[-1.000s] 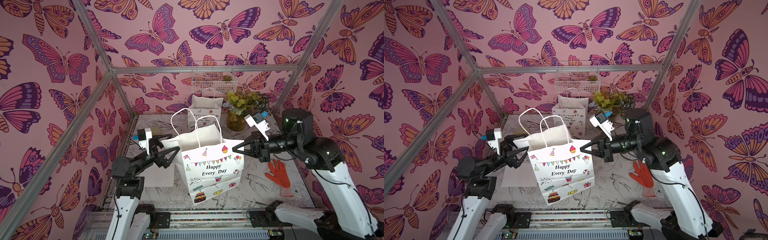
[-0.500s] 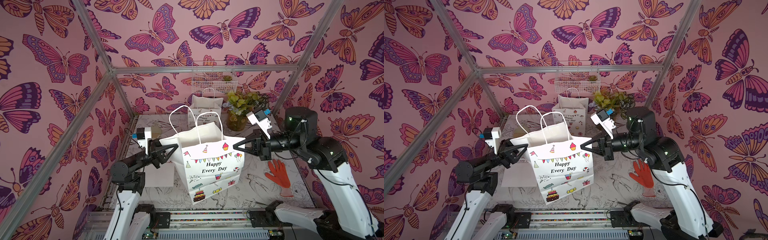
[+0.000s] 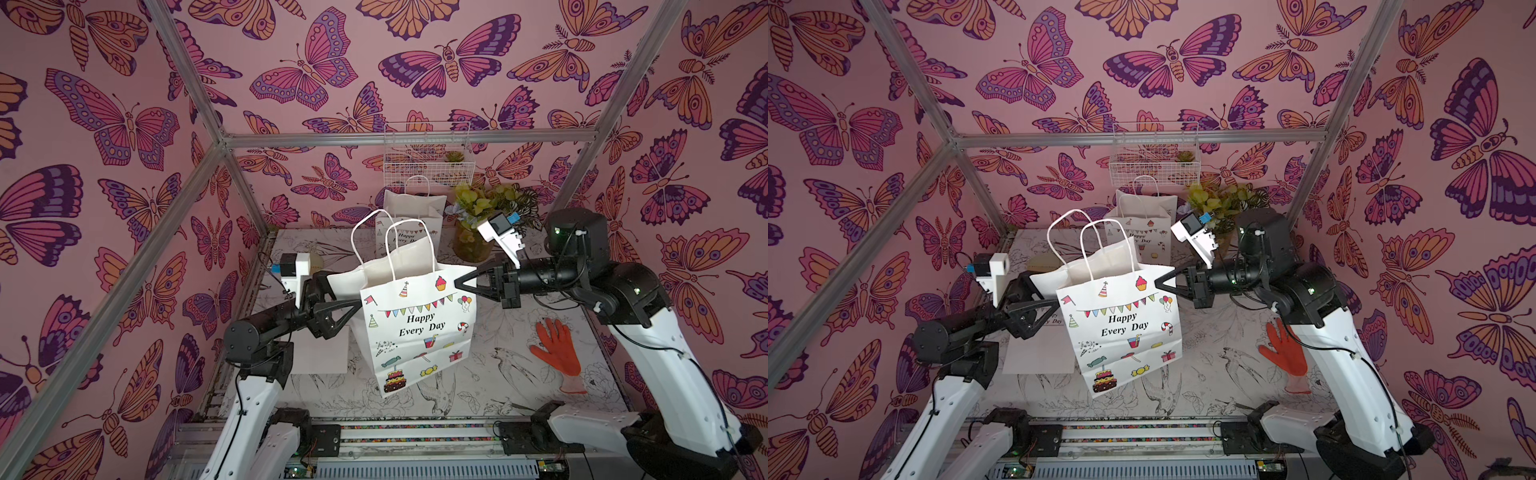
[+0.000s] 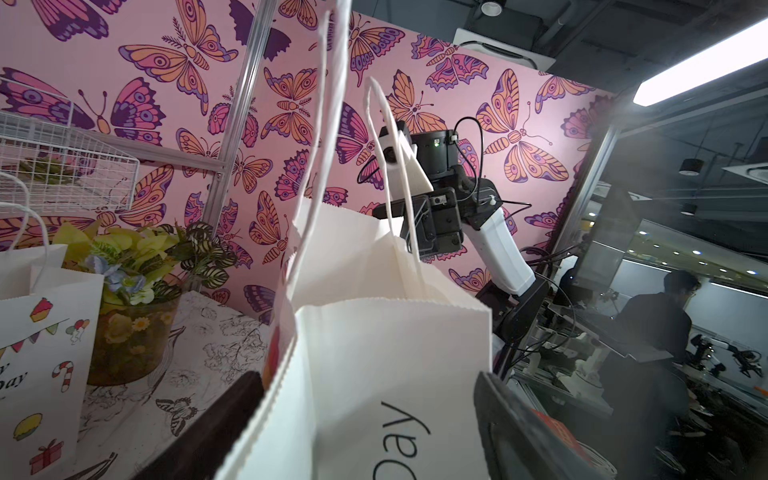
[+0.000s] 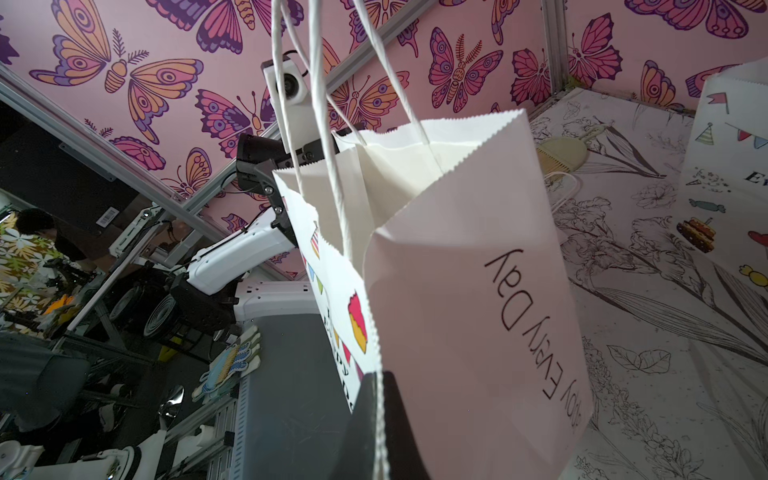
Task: Put away the paper bag
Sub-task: Press the paper bag.
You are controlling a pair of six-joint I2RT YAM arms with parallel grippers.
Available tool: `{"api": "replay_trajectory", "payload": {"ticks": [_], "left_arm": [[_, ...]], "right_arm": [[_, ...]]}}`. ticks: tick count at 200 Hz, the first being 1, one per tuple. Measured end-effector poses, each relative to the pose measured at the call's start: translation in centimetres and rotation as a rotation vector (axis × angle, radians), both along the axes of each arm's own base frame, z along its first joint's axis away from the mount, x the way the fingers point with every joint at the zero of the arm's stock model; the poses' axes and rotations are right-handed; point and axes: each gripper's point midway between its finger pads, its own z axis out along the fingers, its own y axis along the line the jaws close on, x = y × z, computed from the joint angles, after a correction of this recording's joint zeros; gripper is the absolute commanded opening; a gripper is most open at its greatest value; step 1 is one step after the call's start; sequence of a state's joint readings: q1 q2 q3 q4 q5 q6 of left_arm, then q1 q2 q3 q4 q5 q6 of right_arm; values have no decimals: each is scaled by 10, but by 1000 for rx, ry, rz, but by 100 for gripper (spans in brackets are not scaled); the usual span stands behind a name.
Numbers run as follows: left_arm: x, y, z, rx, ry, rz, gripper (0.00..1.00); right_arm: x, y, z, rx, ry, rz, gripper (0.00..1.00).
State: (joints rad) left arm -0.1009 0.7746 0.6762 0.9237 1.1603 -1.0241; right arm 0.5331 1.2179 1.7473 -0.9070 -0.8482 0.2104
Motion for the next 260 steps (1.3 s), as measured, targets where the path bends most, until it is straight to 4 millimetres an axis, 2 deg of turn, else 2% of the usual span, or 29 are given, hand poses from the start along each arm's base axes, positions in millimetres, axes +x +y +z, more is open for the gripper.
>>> {"api": "replay_trajectory", "payload": {"ticks": [71,119,173,200,218,260], "left_arm": [[-19,-19,4,23,-32,-129,88],[-21,-21,2,43,-39,-133,93],[-30,-20,4,47,-59,-142,95],[-33,-20,8,40,-70,-149,93],[-33,-22,7,40,-69,-158,87],[-19,-27,-1,47,-25,-167,78]], "right_arm": [[14,6,-7,-27,11,-57,0],[28,10,-17,-61,30,-108,0],[31,8,-18,-70,23,-132,0],[31,8,-17,-64,29,-131,0],[30,12,-14,-44,39,-121,0],[22,24,-13,-30,51,-95,0]]}}
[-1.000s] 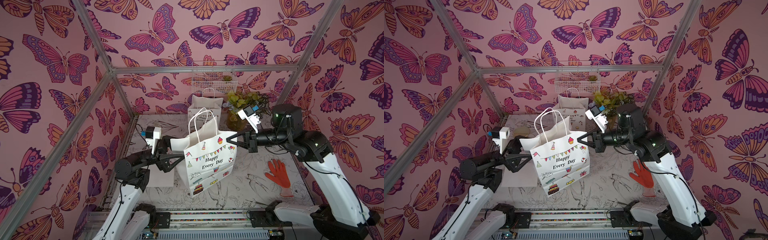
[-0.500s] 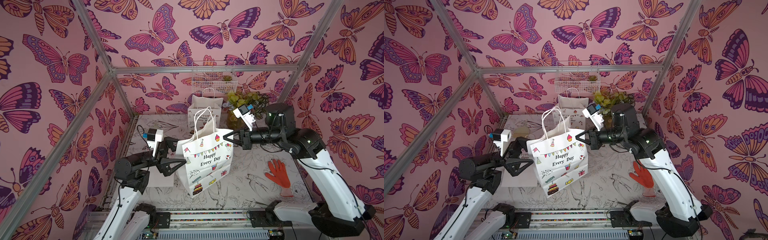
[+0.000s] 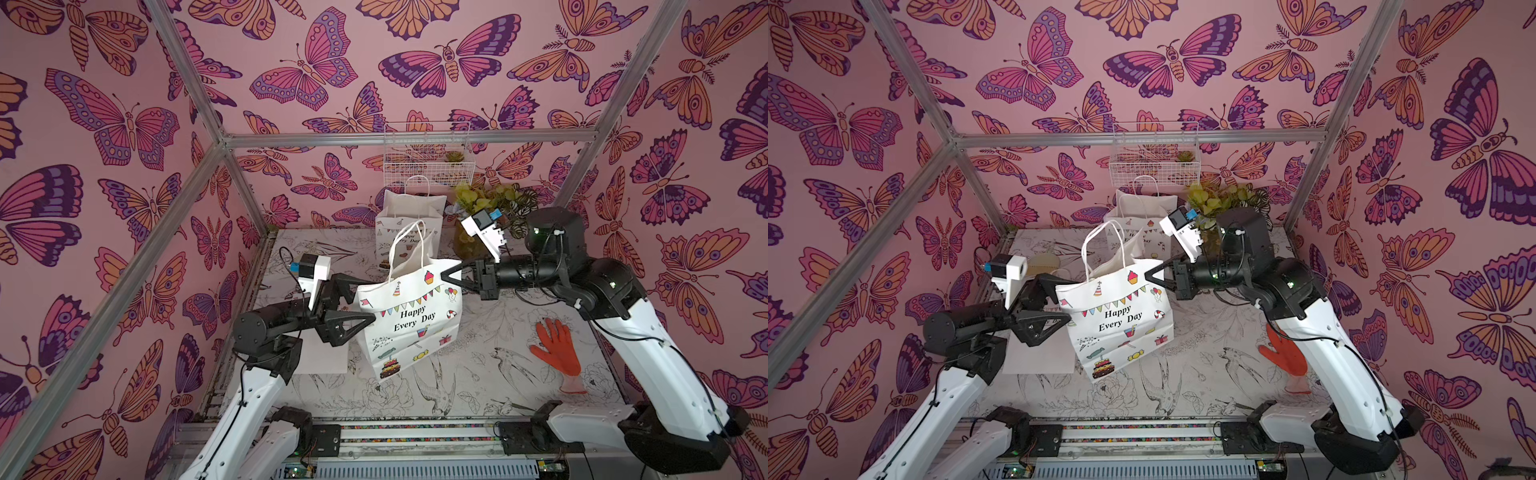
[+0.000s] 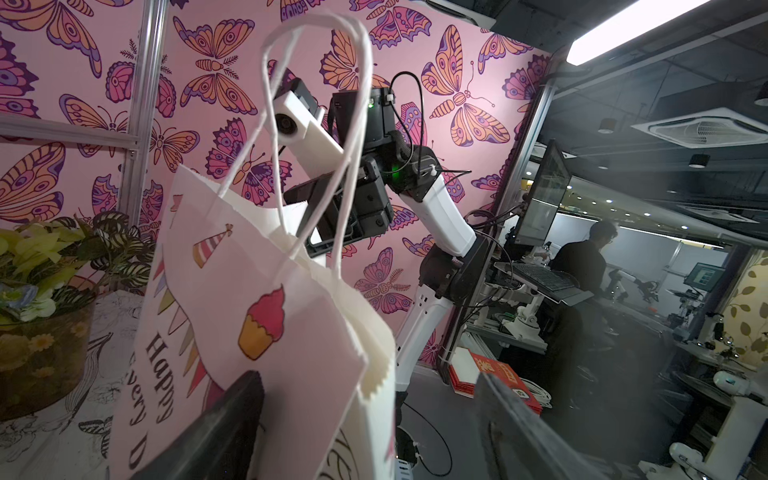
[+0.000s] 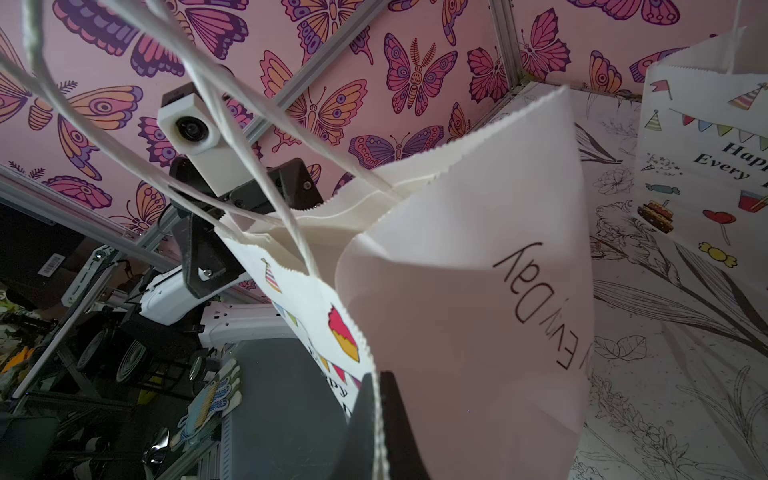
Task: Put away the paper bag
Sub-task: Press the paper bag.
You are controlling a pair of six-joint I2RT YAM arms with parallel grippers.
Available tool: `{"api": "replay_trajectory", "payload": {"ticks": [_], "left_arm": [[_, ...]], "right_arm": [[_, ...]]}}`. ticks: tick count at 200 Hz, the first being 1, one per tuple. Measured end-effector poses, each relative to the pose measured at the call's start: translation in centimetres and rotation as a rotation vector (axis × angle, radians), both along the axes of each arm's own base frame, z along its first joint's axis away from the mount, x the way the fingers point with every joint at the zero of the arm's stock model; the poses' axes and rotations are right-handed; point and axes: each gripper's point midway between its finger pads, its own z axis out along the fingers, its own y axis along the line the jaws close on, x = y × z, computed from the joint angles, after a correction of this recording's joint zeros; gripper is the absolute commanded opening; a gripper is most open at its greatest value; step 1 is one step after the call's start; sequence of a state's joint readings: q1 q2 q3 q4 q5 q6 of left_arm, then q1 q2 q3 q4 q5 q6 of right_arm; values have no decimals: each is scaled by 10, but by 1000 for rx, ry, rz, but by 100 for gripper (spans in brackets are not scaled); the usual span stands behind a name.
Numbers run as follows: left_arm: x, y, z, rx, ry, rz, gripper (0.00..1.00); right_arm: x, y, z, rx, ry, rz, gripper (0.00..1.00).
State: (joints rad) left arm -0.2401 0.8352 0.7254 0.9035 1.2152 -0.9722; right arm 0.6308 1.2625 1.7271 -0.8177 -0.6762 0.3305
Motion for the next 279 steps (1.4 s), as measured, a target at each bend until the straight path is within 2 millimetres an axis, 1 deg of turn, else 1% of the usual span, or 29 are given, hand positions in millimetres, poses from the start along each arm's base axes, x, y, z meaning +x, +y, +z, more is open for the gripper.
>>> {"api": "replay_trajectory", "payload": {"ticks": [20,40,66,91,102,120,148,165,186,200,210,215,221,245,263,279], "left_arm": [[5,-2,-4,7,13,2,69],[7,-2,-6,13,11,9,59],[10,-2,-9,20,15,22,58],[8,-1,-9,20,6,34,58],[6,-1,-8,18,-4,37,55],[6,0,-7,15,-12,44,48],[8,0,-7,16,-5,49,33],[9,-1,-8,16,-1,53,28],[11,-1,-9,17,-1,61,16],[14,-1,-11,21,8,71,8],[17,-1,-13,27,22,81,2],[18,-1,-14,30,25,85,0],[19,-1,-14,35,29,89,0],[22,-3,-19,61,58,83,0],[29,-3,-22,82,85,71,0],[41,-1,-21,96,114,56,0]], "right_arm": [[-2,4,0,-3,0,-3,0],[-1,5,-1,-9,-2,-22,0],[1,2,-1,-13,-9,-44,0],[-1,-1,1,-11,-19,-53,0],[-3,-3,3,-7,-23,-54,0],[-6,-5,5,2,-24,-55,0],[-6,-4,5,10,-18,-56,0],[-5,-3,4,16,-11,-56,0],[-4,-2,2,19,0,-57,0],[-5,-2,1,20,4,-57,3],[-5,-2,1,23,5,-58,9],[-6,-3,1,24,7,-59,14],[-6,-3,1,27,10,-61,20],[-9,-5,8,49,-19,-57,56],[-14,-13,14,59,-56,-72,82],[-19,-27,14,54,-111,-119,100]]}}
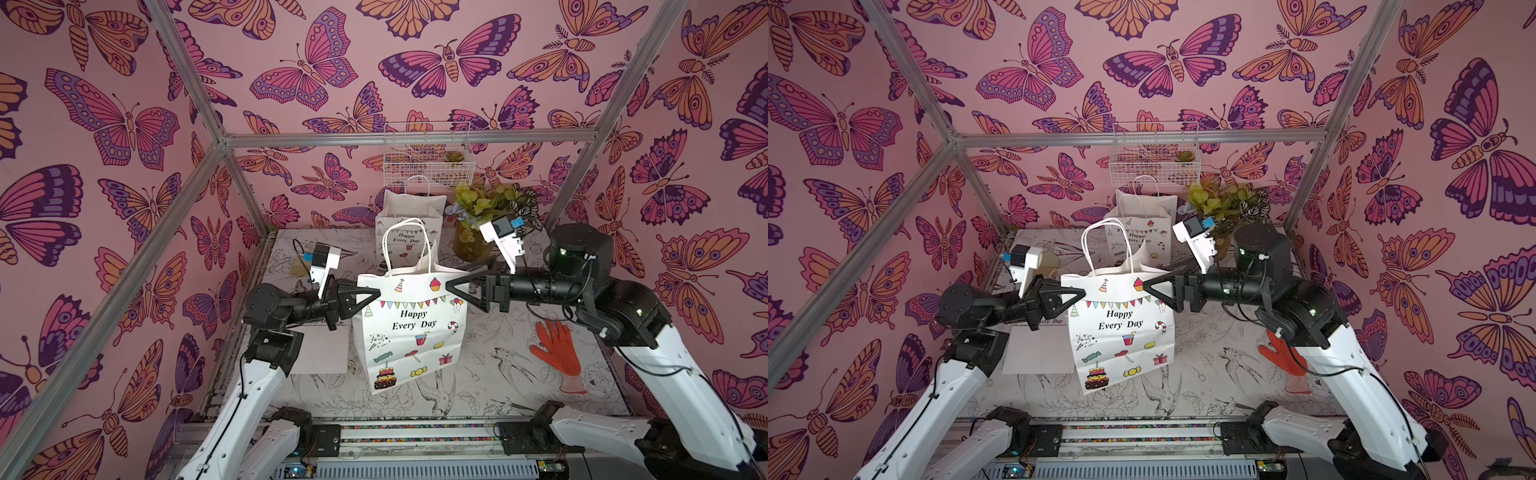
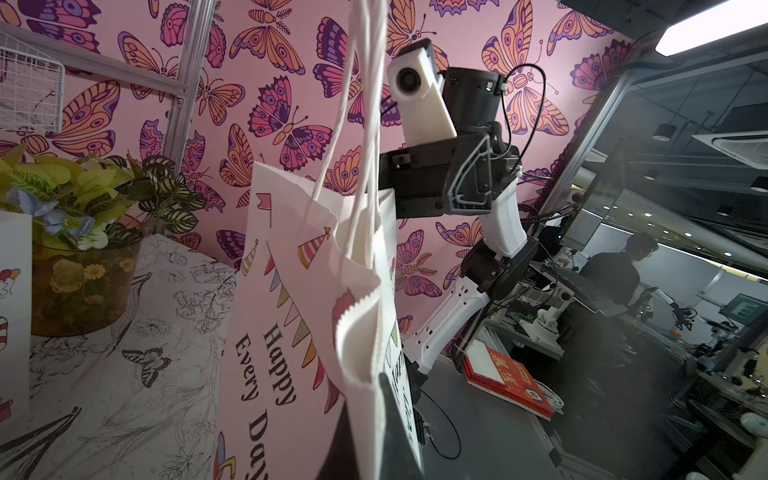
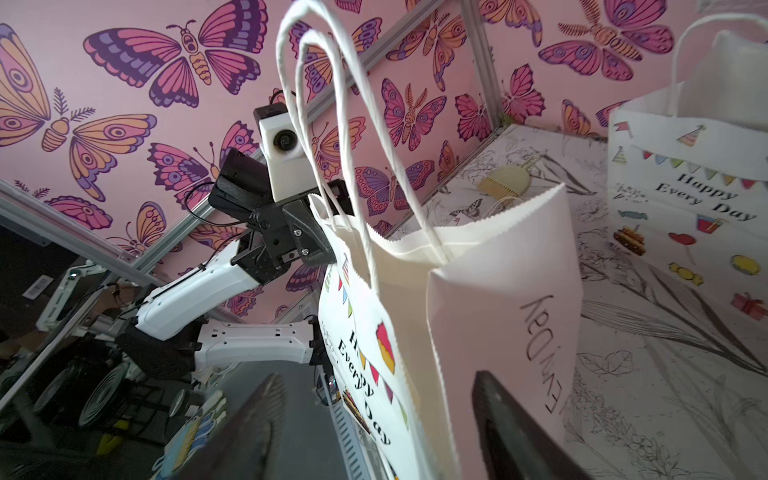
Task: Put away the paper bag
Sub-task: Press the paper bag.
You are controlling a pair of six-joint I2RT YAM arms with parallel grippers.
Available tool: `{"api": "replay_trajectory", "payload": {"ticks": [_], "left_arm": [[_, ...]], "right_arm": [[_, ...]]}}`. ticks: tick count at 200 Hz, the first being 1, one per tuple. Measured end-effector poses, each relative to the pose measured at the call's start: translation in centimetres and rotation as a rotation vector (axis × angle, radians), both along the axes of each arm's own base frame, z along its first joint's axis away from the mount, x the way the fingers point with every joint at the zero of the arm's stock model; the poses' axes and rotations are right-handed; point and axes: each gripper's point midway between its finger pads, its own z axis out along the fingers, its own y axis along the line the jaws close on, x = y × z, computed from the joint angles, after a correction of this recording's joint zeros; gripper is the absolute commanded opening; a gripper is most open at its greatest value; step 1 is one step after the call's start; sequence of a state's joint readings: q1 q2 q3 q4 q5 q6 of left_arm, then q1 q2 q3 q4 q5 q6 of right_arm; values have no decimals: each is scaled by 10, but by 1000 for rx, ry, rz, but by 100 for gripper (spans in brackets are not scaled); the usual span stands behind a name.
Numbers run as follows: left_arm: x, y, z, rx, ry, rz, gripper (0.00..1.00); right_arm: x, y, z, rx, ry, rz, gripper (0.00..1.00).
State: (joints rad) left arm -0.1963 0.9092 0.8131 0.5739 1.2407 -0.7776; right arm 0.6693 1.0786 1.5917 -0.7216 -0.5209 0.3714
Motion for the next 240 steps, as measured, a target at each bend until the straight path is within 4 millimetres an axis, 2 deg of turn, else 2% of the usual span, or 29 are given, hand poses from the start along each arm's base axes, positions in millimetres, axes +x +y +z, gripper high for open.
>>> {"api": "replay_trajectory", "payload": {"ticks": [41,72,94,120,143,167,201,240], "left_arm": [[38,-2,13,10,105,-117,0],[61,-7,35,17,161,-189,0],[60,-7,53,22,167,-213,0],[47,-5,85,20,131,-229,0],[33,-5,107,17,104,-243,0],[28,-5,115,13,117,-252,0],[30,-6,116,1,153,-257,0],[30,-9,114,-2,167,-270,0]], "right_arm": [[-9,-55,-22,-45,-116,-215,99],[-1,-82,-57,-121,-138,-344,99],[4,-90,-92,-190,-106,-384,99],[3,-95,-124,-229,-74,-398,99],[3,-91,-143,-223,-53,-381,99],[9,-75,-153,-206,-17,-326,99],[9,-41,-138,-135,7,-168,99],[8,-24,-108,-75,-40,-78,99]]}}
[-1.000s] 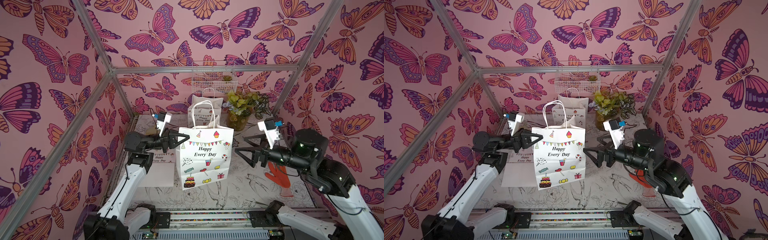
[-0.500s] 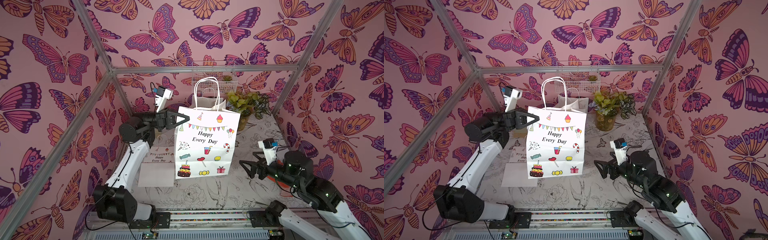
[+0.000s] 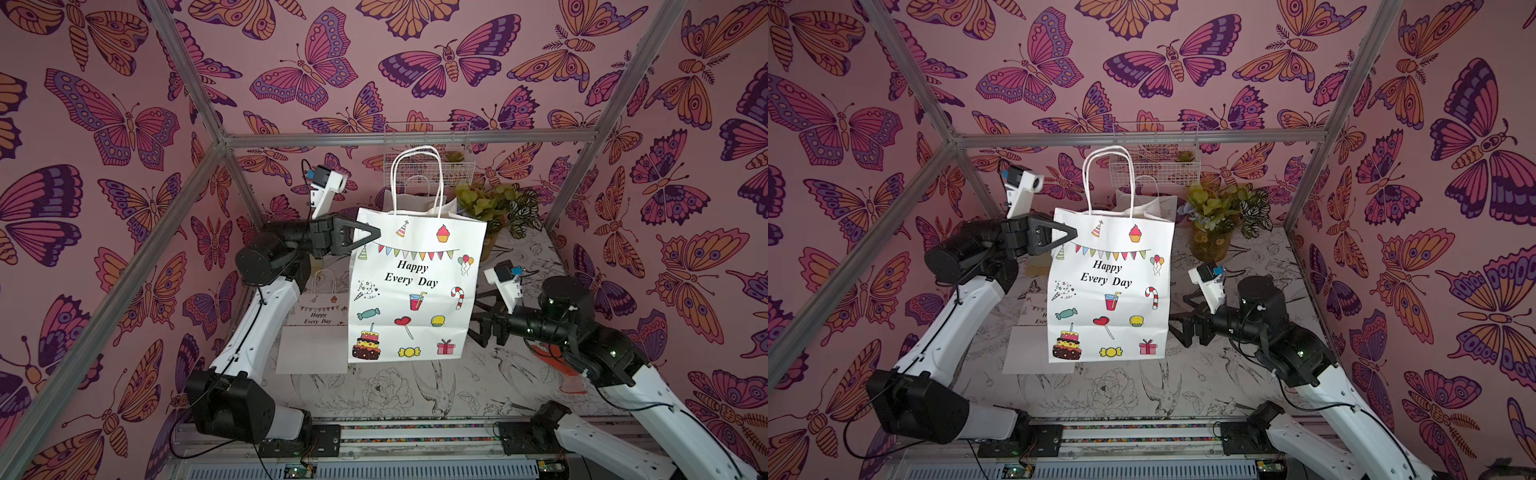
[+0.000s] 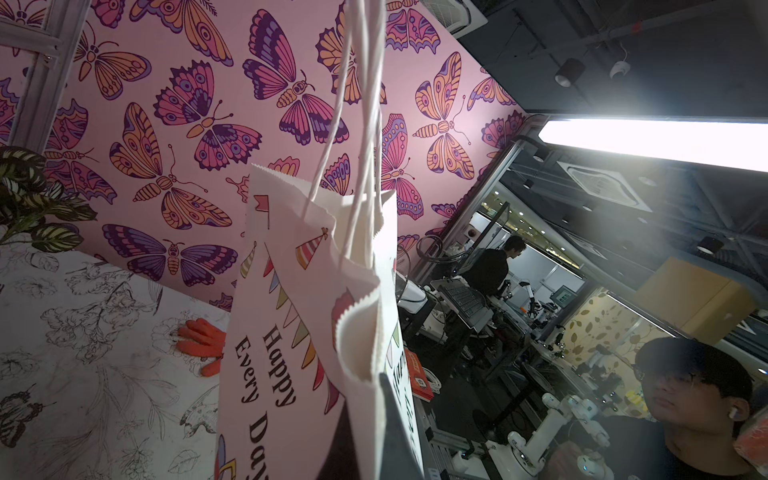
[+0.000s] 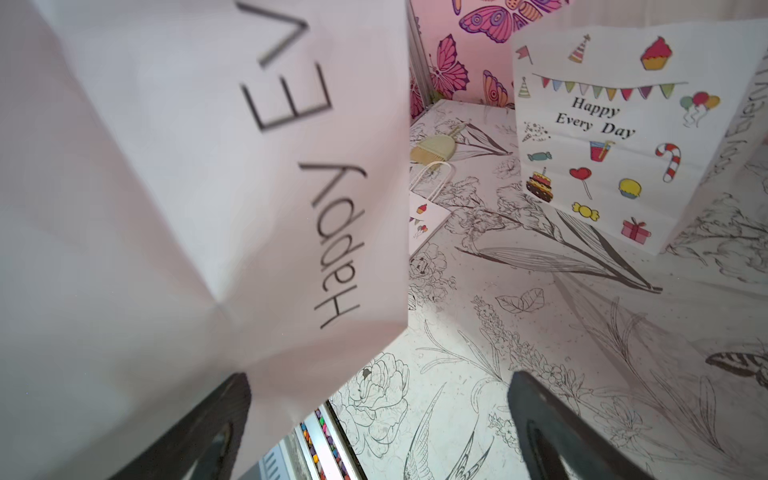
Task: Put away the paper bag
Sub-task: Press the paper bag.
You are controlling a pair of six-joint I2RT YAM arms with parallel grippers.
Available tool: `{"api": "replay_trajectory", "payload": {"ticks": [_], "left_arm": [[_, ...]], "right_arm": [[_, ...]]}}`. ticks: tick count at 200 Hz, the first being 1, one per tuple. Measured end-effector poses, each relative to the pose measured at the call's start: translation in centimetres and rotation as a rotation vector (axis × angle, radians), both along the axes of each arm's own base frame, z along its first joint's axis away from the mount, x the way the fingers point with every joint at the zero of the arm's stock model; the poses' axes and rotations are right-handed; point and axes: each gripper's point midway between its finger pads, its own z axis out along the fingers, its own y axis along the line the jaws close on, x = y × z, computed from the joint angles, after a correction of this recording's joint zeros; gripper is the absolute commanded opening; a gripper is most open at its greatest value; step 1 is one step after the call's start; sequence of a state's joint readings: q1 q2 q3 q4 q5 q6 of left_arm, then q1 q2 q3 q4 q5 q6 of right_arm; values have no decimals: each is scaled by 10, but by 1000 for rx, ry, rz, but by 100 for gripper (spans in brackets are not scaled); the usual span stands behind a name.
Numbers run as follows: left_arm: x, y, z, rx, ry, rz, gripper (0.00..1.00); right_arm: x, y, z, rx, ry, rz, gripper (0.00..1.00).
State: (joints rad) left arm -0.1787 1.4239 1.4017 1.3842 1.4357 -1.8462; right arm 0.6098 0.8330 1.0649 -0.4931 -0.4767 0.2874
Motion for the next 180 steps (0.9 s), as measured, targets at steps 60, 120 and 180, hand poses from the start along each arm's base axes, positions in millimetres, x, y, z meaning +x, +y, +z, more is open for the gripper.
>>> {"api": "replay_trajectory", "payload": {"ticks": [60,120,180], "left_arm": [[-3,-6,-4,0,19,-25,0],[0,-7,-15,16,50,-28,0],[6,-5,-37,48,105,-21,0]], "right_arm": [[2,21,10,56,10,97,99],[-5,26,20,85,6,156,99],[-58,26,76,186,-91,427,99]]}}
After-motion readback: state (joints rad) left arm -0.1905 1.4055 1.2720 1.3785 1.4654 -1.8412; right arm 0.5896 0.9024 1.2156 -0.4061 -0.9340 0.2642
